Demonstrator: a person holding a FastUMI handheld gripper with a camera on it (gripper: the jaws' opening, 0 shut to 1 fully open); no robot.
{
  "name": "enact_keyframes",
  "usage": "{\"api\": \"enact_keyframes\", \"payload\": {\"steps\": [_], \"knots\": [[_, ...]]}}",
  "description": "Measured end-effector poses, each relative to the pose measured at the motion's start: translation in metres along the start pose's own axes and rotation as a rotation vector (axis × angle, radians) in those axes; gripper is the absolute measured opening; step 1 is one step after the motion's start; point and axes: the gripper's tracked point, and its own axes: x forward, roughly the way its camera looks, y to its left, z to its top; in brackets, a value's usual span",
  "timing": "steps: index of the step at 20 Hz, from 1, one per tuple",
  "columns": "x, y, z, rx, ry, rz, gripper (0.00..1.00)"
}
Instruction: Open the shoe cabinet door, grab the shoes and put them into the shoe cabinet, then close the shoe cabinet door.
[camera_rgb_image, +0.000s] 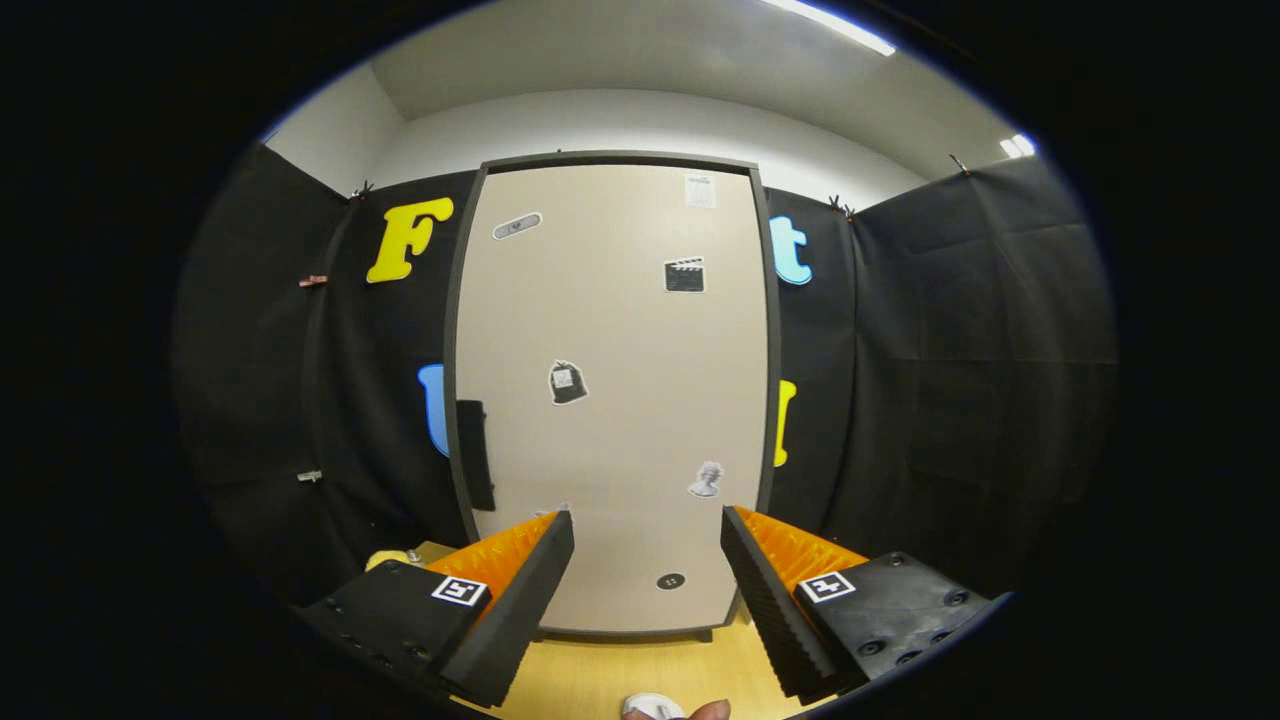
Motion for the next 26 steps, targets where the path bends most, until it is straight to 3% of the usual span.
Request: {"api": "enact_keyframes", "payload": {"steps": [11,20,23,24,26], "knots": [[0.087,0.114,-0.013,0.024,-0.002,0.088,0.98],[0.157,0.159,-0.038,0.039,0.043,0.103,0.96],[0.169,0.159,-0.040,0.048,0.043,0.077,0.76],[0.174,0.157,-0.042,0.049,0.042,0.064,0.74],[0.175,0.155,-0.040,0.052,0.032,0.047,0.56]]}}
